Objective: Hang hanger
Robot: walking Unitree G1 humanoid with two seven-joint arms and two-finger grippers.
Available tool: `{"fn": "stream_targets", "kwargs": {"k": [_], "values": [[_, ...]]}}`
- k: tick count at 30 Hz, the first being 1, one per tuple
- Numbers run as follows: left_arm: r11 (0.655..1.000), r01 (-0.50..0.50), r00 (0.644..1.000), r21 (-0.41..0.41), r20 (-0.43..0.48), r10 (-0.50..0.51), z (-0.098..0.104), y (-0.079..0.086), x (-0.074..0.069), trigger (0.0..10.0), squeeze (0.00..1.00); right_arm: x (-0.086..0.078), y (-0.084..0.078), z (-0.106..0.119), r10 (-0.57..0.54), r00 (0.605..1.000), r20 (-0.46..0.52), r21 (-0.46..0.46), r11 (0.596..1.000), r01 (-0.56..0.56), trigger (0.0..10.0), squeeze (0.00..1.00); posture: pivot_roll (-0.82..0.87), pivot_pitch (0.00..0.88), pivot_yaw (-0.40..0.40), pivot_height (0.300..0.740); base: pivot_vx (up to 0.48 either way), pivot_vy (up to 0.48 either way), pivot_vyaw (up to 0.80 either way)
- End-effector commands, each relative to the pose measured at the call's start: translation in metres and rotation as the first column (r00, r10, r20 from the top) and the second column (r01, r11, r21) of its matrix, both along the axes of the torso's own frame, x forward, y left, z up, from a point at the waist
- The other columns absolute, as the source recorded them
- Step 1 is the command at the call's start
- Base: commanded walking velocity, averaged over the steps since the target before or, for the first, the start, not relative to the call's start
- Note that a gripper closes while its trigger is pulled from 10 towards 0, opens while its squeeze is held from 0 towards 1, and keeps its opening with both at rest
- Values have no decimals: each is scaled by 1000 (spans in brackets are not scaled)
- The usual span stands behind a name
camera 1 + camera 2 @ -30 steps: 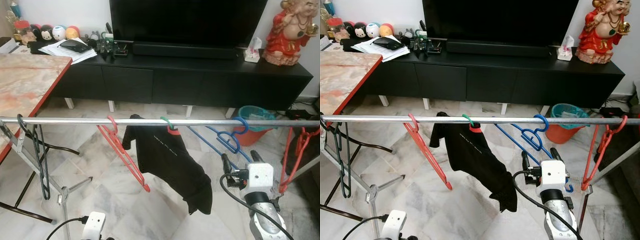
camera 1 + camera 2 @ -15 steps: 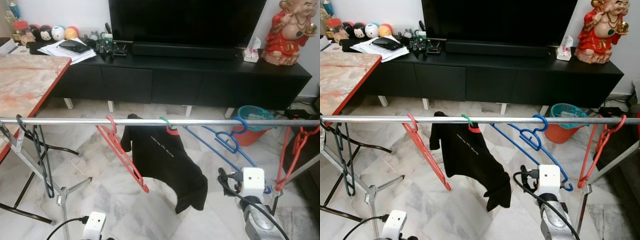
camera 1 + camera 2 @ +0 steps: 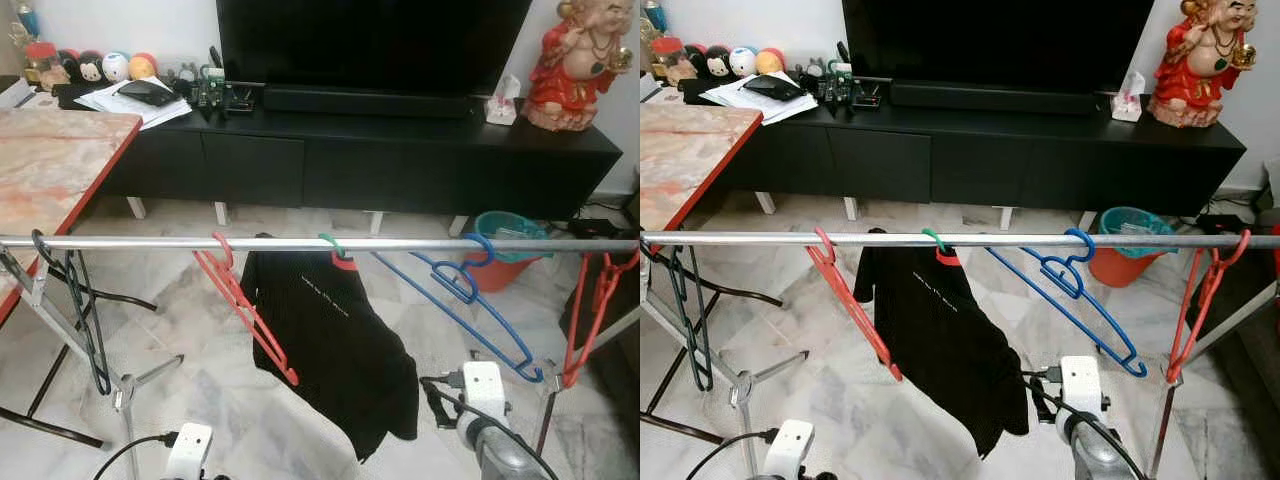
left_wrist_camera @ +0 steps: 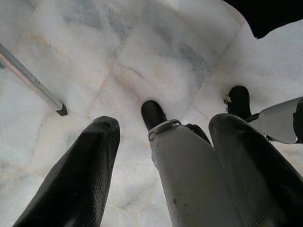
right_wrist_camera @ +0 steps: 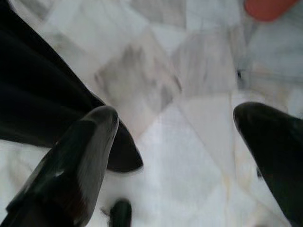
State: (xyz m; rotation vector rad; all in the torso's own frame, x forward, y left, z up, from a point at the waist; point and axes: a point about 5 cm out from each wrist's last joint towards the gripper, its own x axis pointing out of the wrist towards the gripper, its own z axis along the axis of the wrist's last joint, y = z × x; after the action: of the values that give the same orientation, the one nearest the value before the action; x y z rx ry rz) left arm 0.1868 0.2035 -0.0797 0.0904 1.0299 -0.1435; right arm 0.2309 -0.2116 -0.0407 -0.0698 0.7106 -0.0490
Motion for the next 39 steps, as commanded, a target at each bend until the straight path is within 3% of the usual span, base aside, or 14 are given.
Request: {"fn": "stream_targets", "kwargs": {"k": [1,9,14,22,26,30,39], "values": [[1000,3,1000,3,-23,-3,-2,-1,-3,10000,0,-2,-6,-3,-28,1000,-14,-22,999,28,10000,0,-120,0,-62,740,0,0,0],[1000,-3,1000,4,-21,3,-2,-1,-2,10000,0,-14,-3,-19,-128,985,-116,32,991,133,10000,0,-115,0,-55,740,0,0,0],[1000,-16,1000,3,-20,16,-2,-2,-2,10000,0,-47,3,-40,-195,951,-238,39,977,210,10000,0,-91,0,-63,740,0,0,0],[1000,-23,999,13,-24,24,-2,-2,-2,10000,0,-64,10,-49,-195,944,-265,72,972,221,10000,0,-77,0,-68,740,0,0,0],[1000,-14,1000,24,-27,15,-2,-3,-2,10000,0,-49,4,-42,-189,947,-261,58,976,211,10000,0,-79,0,-67,740,0,0,0],[1000,-17,1000,19,-22,17,-2,-3,-1,10000,0,-44,4,-40,-181,949,-258,60,977,203,10000,0,-75,0,-70,740,0,0,0],[1000,-11,1000,16,-19,11,-2,-4,-1,10000,0,-47,4,-41,-155,954,-255,65,982,177,10000,0,-75,0,-71,740,0,0,0]]}}
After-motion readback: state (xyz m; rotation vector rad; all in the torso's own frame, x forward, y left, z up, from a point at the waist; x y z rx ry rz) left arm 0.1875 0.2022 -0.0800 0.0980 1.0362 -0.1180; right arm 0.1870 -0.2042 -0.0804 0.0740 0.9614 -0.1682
